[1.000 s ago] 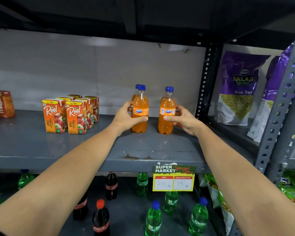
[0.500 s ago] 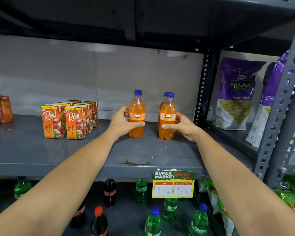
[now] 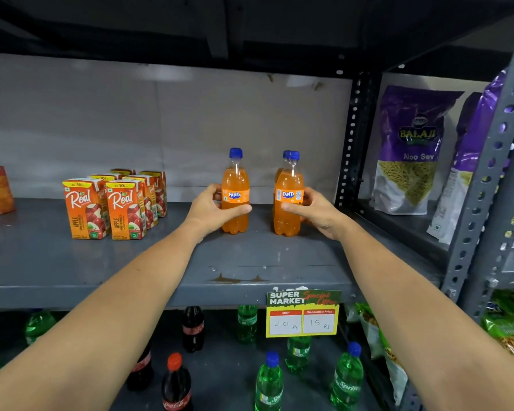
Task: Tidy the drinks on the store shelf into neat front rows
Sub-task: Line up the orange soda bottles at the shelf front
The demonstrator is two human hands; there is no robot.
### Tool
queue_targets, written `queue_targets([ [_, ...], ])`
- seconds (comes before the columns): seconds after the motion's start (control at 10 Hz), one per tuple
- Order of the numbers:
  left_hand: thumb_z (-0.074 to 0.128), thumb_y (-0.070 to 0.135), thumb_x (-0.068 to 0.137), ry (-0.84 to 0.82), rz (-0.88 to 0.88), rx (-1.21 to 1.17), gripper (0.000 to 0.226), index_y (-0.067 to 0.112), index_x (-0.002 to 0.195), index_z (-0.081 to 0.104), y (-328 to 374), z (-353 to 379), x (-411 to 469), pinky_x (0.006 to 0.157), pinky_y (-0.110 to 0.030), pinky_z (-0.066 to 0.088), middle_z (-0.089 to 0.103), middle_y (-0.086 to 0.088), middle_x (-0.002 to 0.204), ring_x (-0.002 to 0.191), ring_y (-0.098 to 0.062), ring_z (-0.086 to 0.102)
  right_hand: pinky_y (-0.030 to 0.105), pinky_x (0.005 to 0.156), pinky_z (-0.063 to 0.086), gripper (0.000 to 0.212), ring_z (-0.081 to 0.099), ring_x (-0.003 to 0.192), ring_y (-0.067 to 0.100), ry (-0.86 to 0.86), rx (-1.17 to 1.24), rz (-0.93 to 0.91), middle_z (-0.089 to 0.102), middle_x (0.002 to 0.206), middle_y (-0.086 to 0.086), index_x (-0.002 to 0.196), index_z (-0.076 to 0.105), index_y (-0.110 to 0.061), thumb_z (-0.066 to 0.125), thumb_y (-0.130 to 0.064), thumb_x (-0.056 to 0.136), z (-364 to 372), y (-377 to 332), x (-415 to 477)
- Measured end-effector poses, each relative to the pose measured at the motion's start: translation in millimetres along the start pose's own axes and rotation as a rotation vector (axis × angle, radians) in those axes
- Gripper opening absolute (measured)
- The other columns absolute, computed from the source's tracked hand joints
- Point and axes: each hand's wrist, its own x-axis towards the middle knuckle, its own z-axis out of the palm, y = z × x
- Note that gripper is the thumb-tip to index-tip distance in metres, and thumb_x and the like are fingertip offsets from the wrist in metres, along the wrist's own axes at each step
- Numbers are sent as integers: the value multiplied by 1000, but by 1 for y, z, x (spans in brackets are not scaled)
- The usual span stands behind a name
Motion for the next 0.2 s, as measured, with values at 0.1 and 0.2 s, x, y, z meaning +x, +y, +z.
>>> queue_targets([
  [0.1,78,40,72,5,-7,-40,66,16,126,48,4,0,-8,89,-32,46,56,1,117,106,-14,52,38,96,48,46,55,115,22,127,111,-45,55,128,9,120,43,-21,64,-40,84,5,-5,-8],
  [0.2,74,47,74,157,14,-63,57,15,116,53,9,-5,-25,87,-28,44,58,-1,116,107,-16,54,37,95,49,44,60,109,21,392,195,-107,61,117,8,112,49,-19,53,-55,86,14,-13,-31],
])
